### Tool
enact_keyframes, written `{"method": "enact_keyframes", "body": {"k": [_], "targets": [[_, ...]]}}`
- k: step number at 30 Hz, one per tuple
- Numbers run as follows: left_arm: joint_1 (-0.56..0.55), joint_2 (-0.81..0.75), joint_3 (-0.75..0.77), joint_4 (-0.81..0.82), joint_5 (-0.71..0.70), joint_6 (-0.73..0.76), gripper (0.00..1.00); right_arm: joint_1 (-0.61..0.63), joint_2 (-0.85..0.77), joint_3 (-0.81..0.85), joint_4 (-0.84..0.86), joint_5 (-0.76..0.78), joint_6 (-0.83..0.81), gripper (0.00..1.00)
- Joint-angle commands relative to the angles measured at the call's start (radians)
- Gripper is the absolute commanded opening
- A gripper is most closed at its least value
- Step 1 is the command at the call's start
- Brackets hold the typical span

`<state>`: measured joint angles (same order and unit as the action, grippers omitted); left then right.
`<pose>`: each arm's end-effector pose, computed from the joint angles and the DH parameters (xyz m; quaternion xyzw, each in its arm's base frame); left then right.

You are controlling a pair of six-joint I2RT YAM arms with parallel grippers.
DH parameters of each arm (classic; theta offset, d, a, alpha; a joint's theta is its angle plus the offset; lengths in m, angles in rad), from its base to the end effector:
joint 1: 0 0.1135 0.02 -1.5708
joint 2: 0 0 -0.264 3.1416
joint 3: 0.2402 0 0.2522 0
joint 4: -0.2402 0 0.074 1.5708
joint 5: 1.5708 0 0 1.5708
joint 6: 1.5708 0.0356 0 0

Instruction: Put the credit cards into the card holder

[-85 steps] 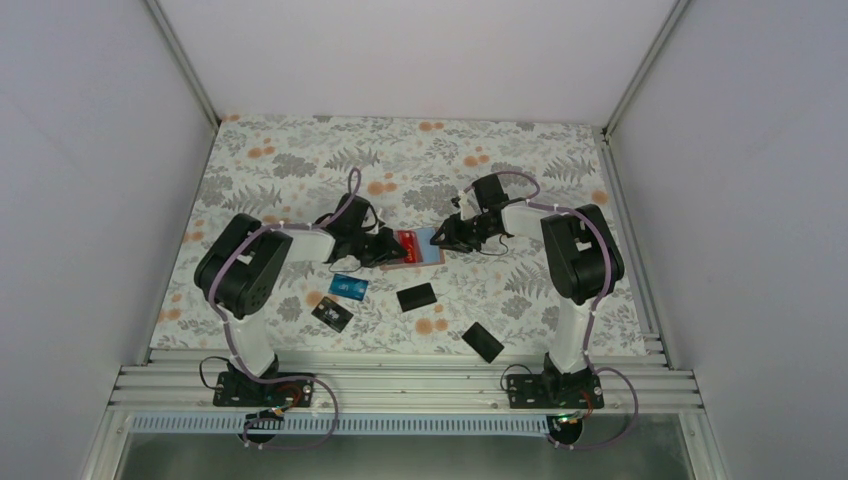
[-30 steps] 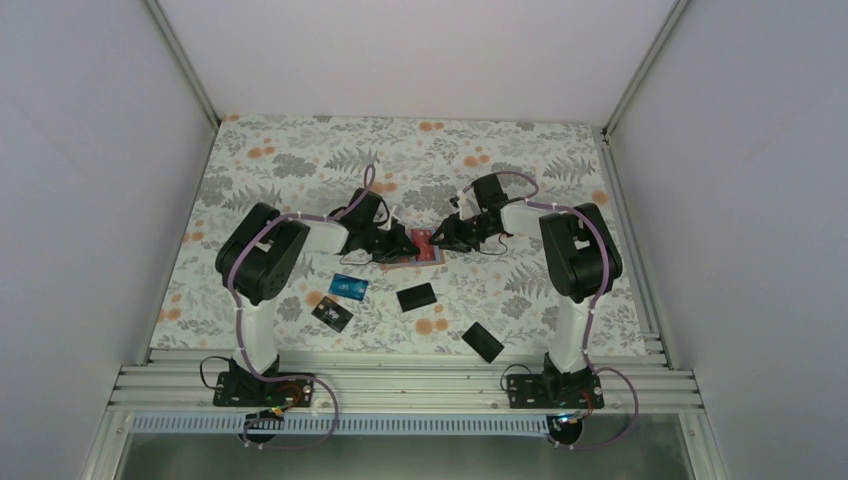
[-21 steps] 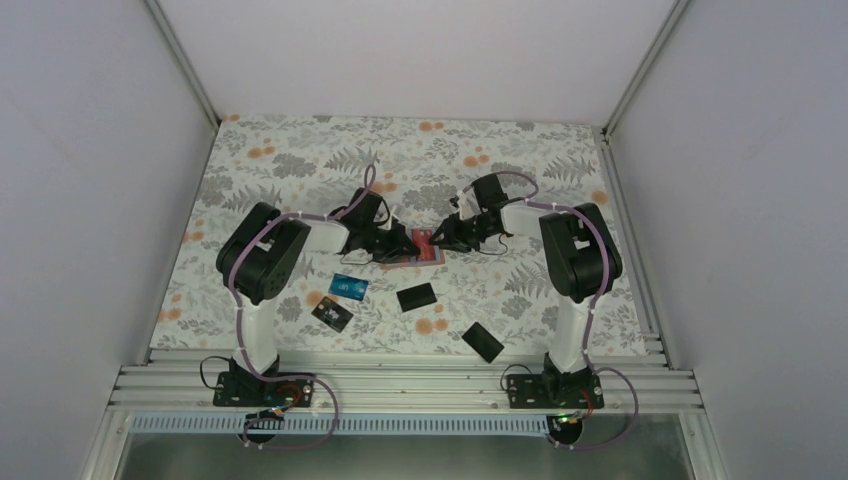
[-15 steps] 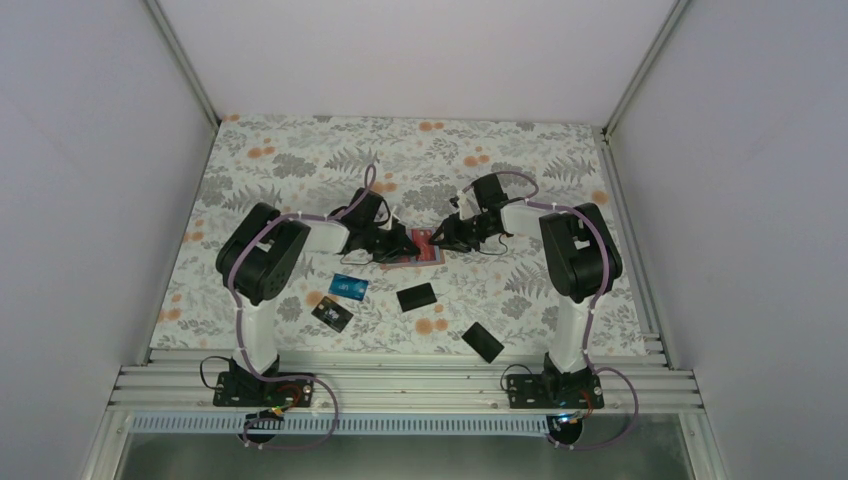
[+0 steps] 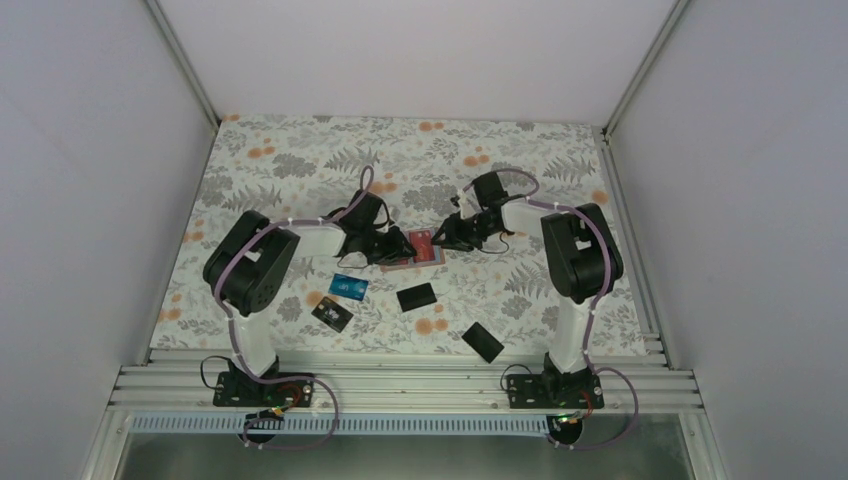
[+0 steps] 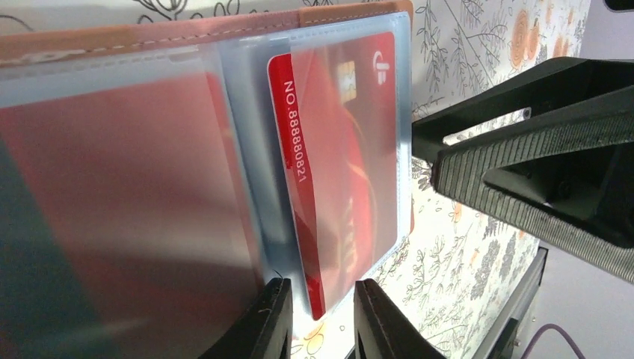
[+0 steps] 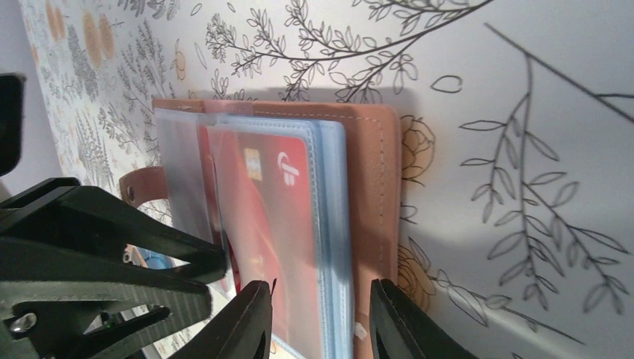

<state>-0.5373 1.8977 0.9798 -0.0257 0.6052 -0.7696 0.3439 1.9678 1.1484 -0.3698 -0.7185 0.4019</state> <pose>0.3005 -0.2026 0.1218 -0.0139 0.9125 -0.4041 0.0615 0.3411 0.1470 0.1254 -0.0400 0.9207 0.3861 0.0396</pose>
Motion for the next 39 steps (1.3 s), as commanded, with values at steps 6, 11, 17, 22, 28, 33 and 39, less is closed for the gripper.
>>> {"method": "enact_keyframes", "body": {"k": [6,11,17,22,28,33,39], "targets": [[-0.009,-0.118,-0.023,-0.092,-0.103,0.037,0.26,-0.028,-0.083,0.053,-0.071,0.054,-0.038,0.37],[-0.013,-0.179,-0.018,-0.148,-0.161,0.058,0.26,-0.032,-0.112,0.066,-0.084,0.053,-0.037,0.38],[-0.018,-0.24,-0.005,-0.212,-0.247,0.111,0.26,-0.034,-0.15,0.078,-0.083,0.032,-0.02,0.4],[-0.027,-0.24,0.011,-0.215,-0.268,0.148,0.18,-0.03,-0.157,0.034,-0.038,-0.035,0.002,0.41],[-0.051,-0.174,0.062,-0.186,-0.255,0.161,0.07,-0.017,-0.123,-0.009,-0.003,-0.082,0.0,0.41],[-0.064,-0.097,0.106,-0.184,-0.253,0.162,0.03,-0.007,-0.098,-0.031,0.014,-0.101,-0.003,0.41],[-0.071,-0.034,0.134,-0.179,-0.252,0.168,0.02,0.001,-0.06,-0.043,0.023,-0.108,-0.01,0.41]]}}
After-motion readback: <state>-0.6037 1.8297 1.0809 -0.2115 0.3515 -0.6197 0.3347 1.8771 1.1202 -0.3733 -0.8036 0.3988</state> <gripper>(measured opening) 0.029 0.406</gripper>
